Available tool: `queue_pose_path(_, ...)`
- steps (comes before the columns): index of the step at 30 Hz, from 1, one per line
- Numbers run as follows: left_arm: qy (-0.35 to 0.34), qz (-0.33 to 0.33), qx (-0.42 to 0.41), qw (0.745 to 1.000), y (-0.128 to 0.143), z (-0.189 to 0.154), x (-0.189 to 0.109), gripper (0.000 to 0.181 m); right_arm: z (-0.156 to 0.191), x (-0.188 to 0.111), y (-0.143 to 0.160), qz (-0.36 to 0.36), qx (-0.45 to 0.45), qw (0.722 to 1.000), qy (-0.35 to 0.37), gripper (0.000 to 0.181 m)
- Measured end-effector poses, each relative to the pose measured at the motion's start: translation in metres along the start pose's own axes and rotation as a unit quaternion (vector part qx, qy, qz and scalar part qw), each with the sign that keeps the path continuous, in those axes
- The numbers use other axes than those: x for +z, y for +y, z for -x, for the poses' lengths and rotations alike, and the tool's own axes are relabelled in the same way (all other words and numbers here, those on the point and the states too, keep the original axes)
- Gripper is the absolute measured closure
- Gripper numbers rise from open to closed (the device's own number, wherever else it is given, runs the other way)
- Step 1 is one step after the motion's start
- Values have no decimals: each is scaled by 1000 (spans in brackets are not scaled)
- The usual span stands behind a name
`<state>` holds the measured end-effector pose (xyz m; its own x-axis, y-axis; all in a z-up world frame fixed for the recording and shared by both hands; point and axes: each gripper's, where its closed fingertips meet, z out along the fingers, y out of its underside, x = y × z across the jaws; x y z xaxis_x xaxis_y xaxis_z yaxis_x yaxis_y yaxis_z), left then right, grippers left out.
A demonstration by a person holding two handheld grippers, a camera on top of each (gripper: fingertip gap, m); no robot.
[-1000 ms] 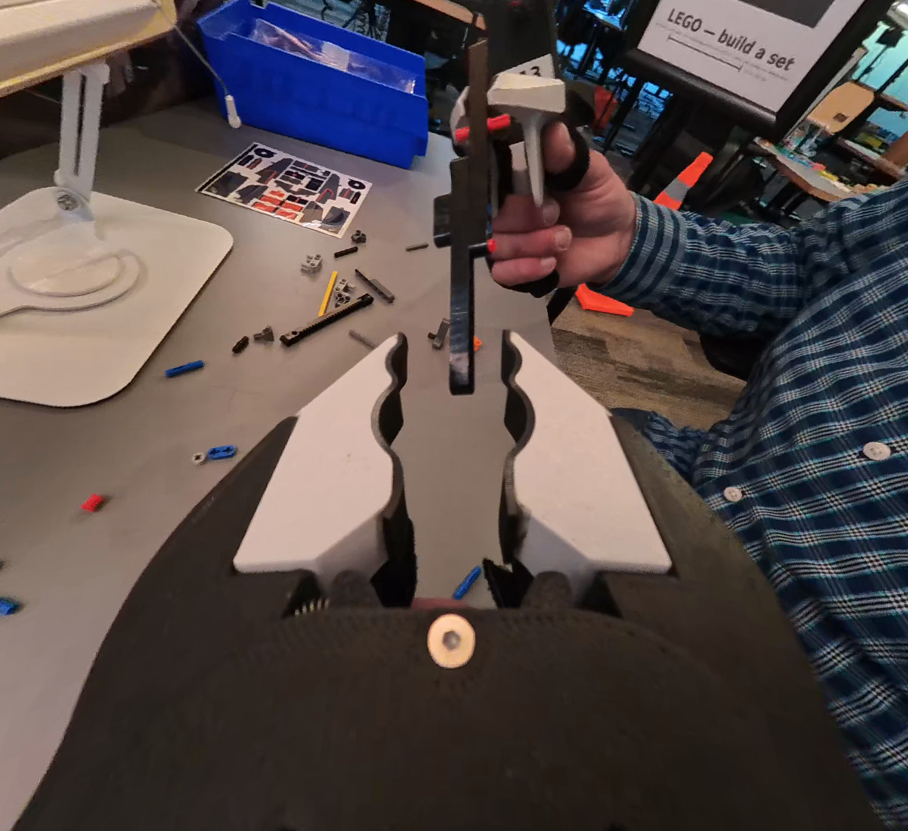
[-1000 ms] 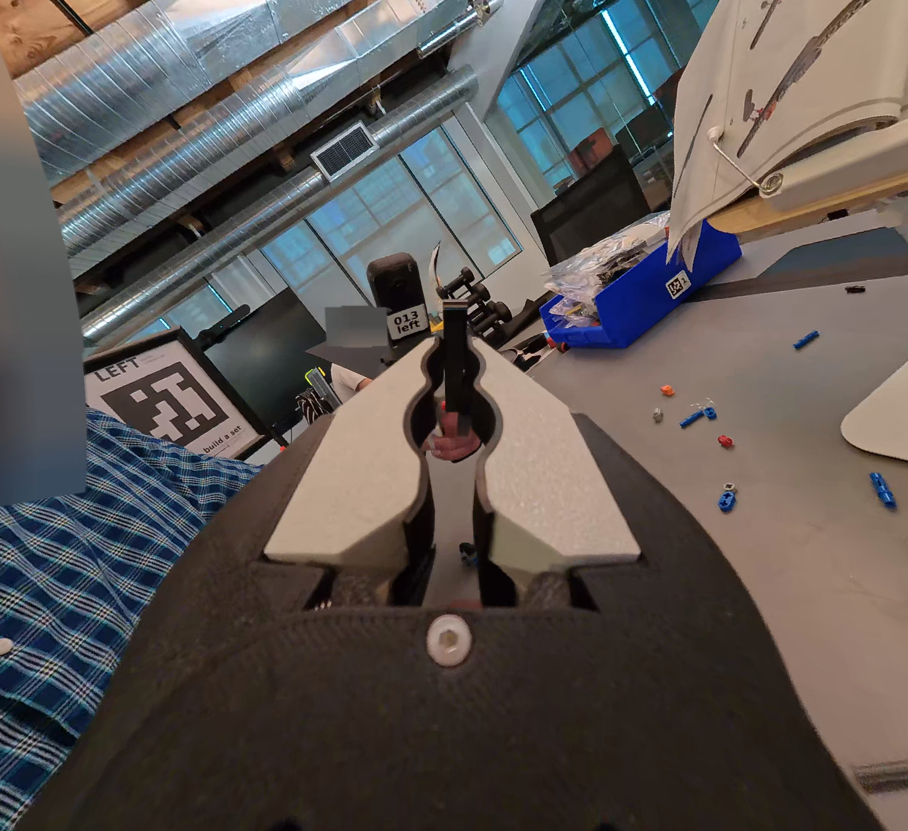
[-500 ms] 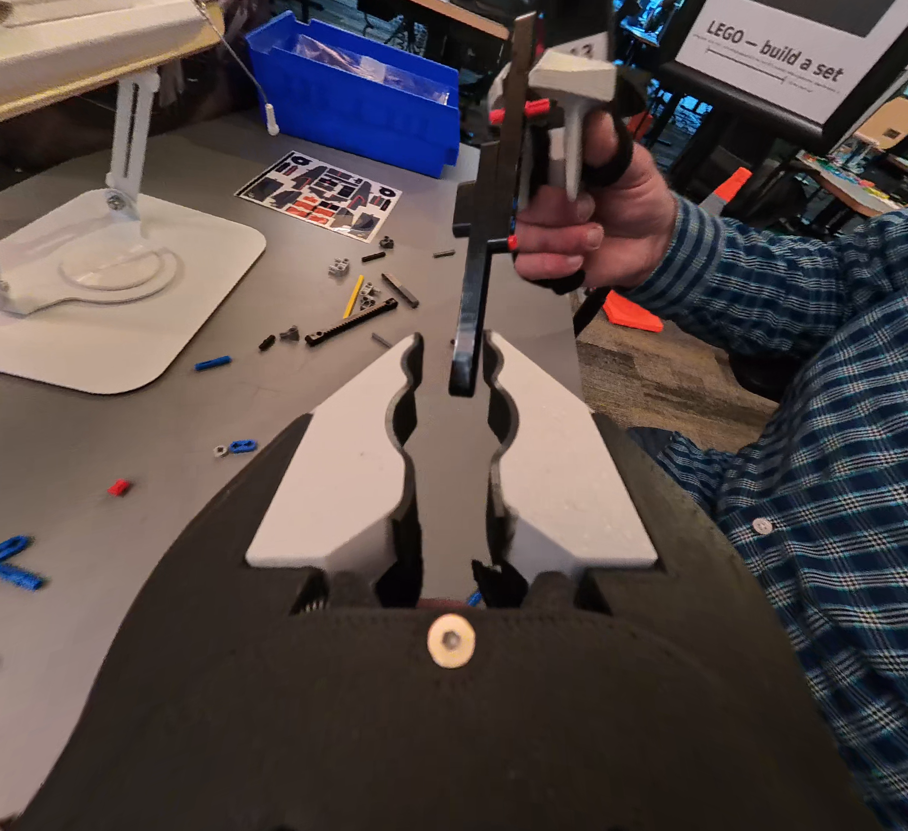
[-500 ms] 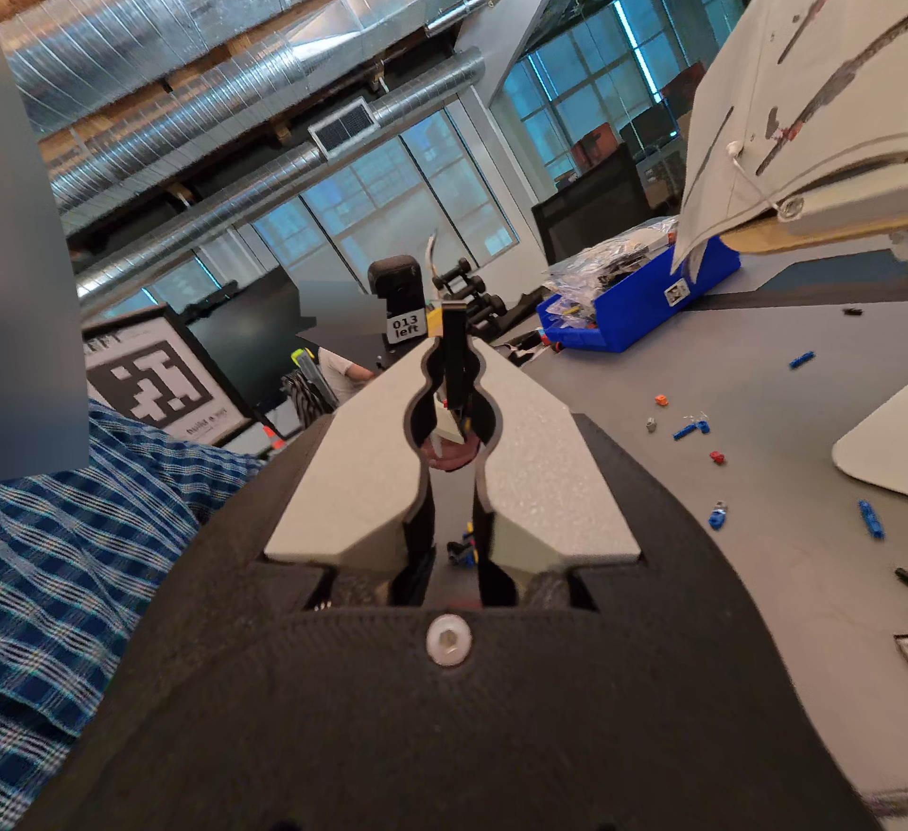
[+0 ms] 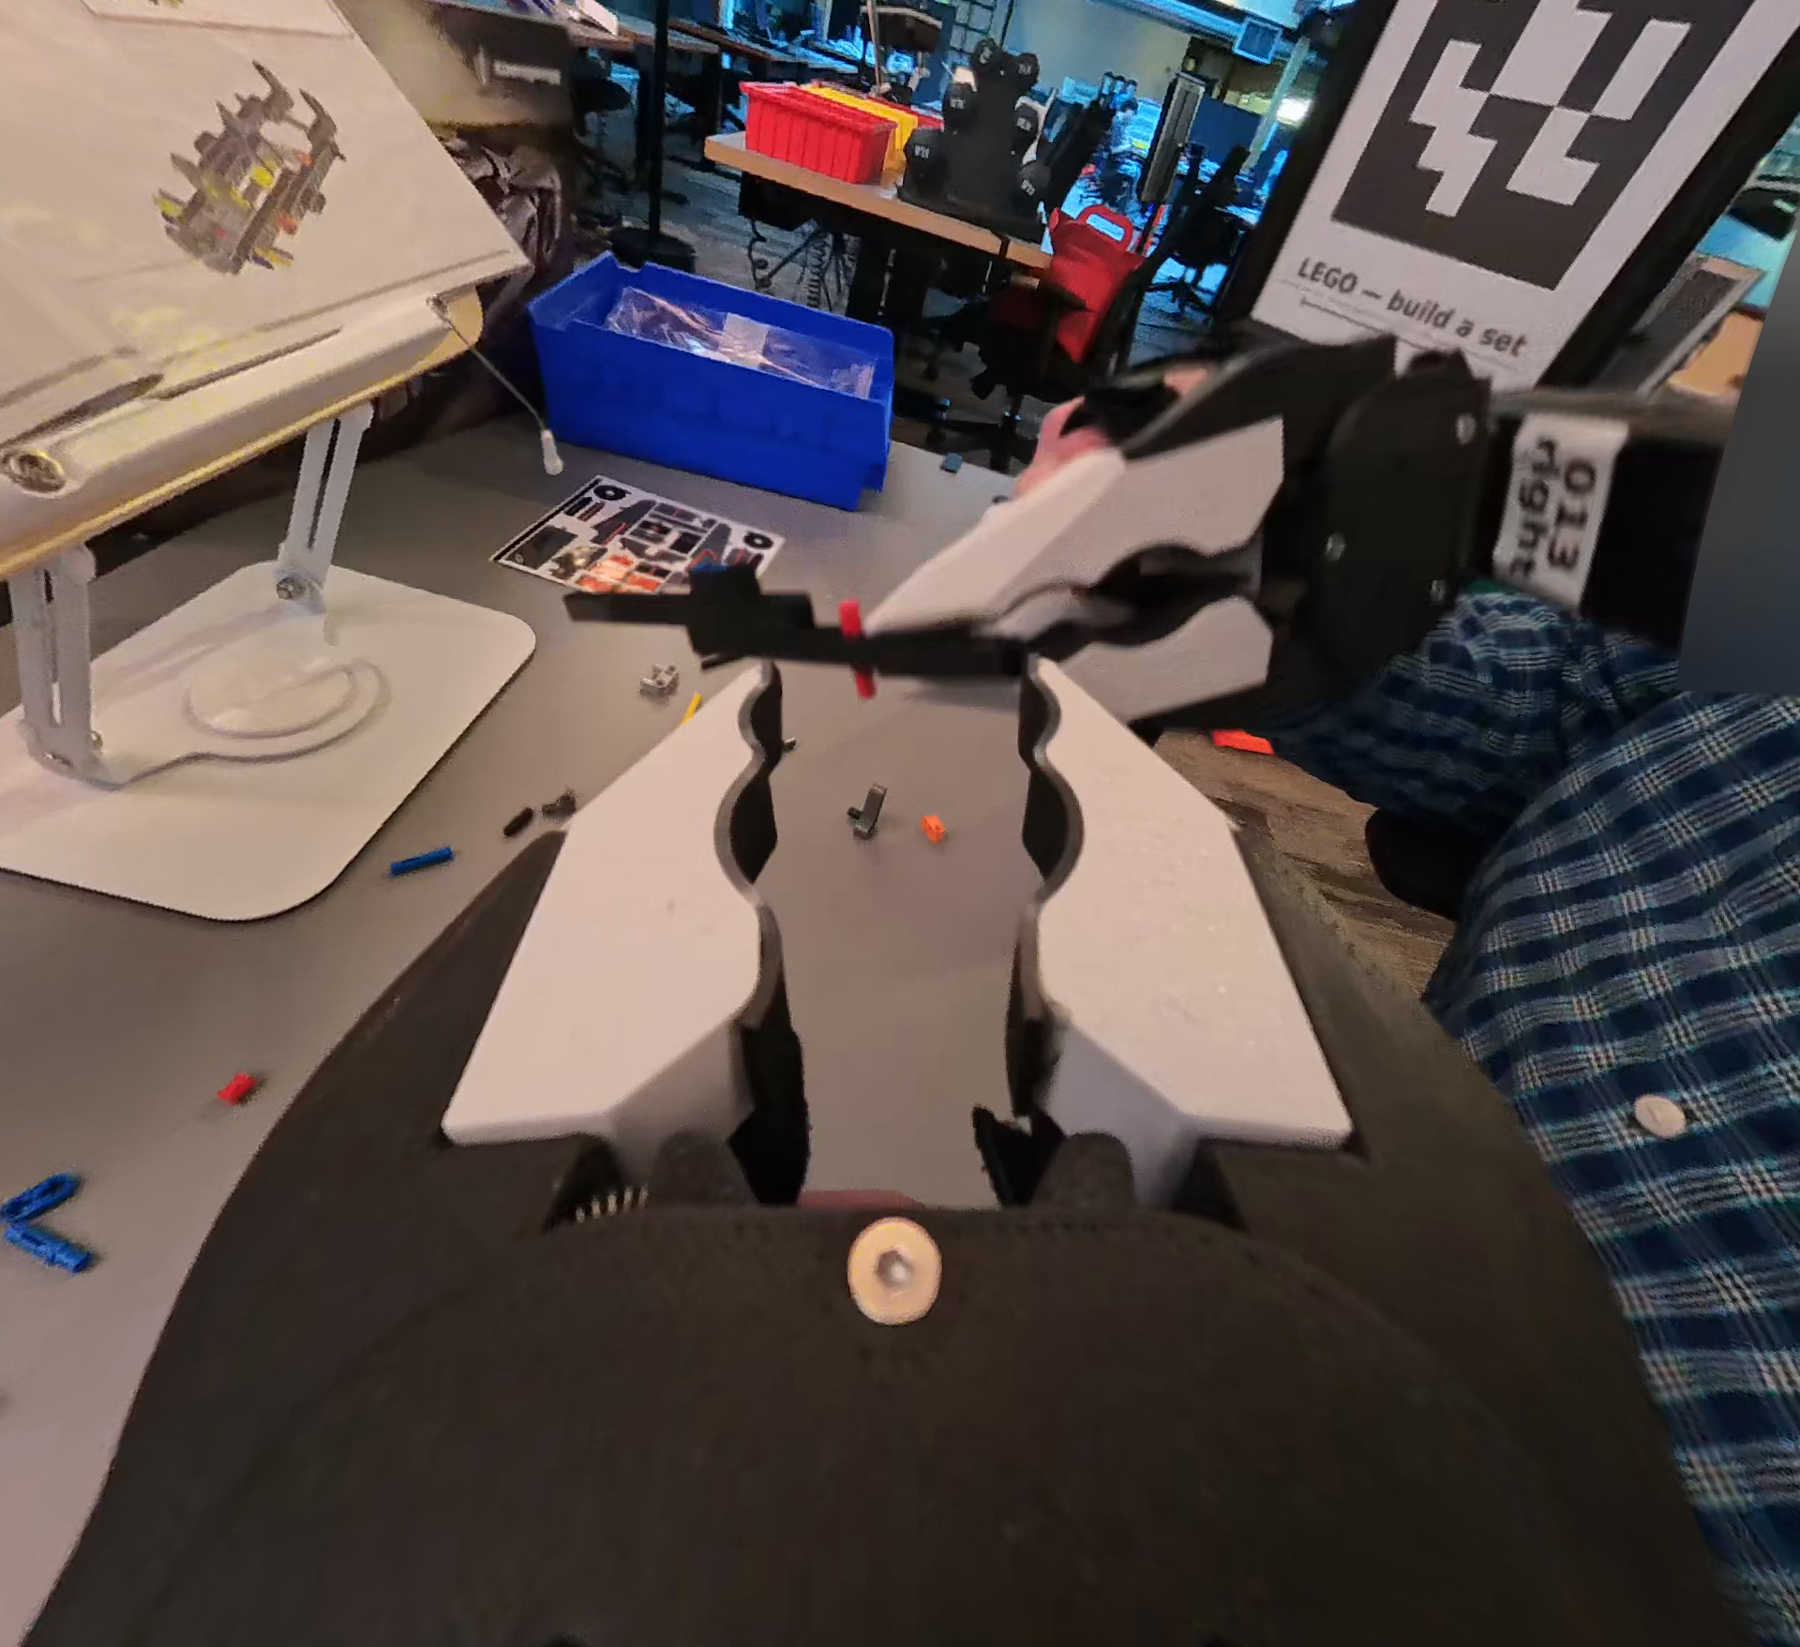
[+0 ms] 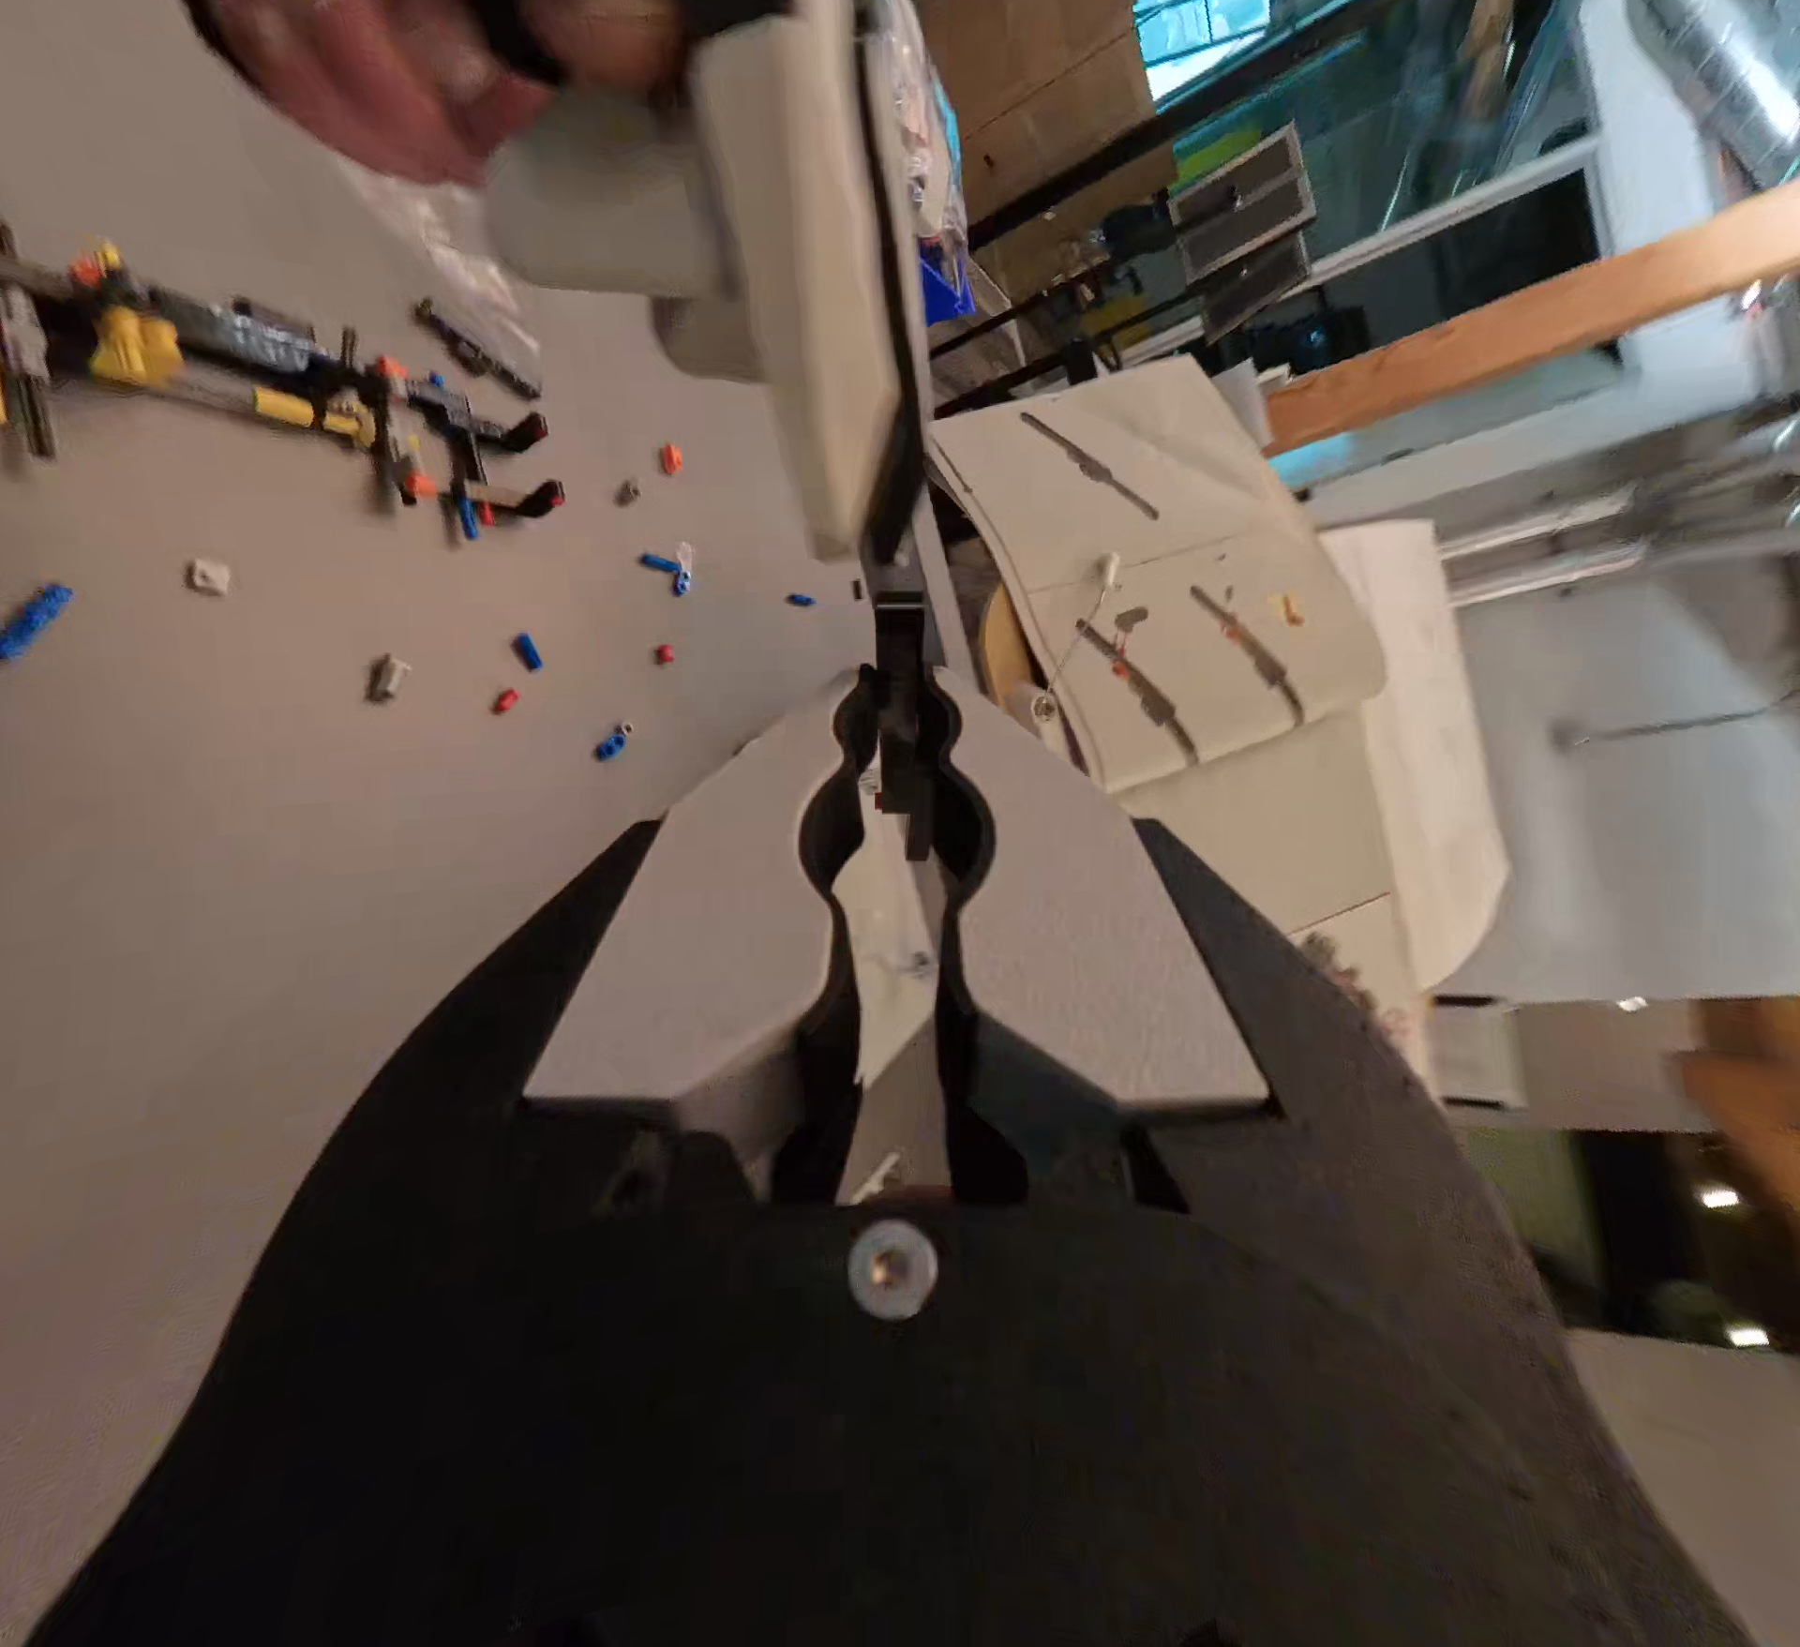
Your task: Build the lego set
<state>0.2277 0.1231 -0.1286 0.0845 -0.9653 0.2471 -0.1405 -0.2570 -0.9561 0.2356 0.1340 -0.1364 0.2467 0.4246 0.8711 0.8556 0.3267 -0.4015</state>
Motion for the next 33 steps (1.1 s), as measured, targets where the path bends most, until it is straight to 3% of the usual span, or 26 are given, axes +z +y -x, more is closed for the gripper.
queue_pose_path(3,-19,12,20,1000,1,-8,5,135,11,7,-2,27,-65,998,7,176)
queue_pose_path(8,-63,52,25,996,20,1,11,141,11,13,6,60,-100,993,17,176)
queue_pose_path(13,-55,27,-3,998,21,2,13,167,7,18,8,74,-129,988,29,176)
queue_pose_path(21,-51,-1,-30,998,22,11,11,174,7,23,13,76,-153,985,29,176)
queue_pose_path(30,-56,-11,-31,998,25,20,9,174,9,27,16,71,-158,984,27,176)
queue_pose_path(33,-63,-4,-17,998,24,19,11,154,12,29,15,66,-160,985,26,176)
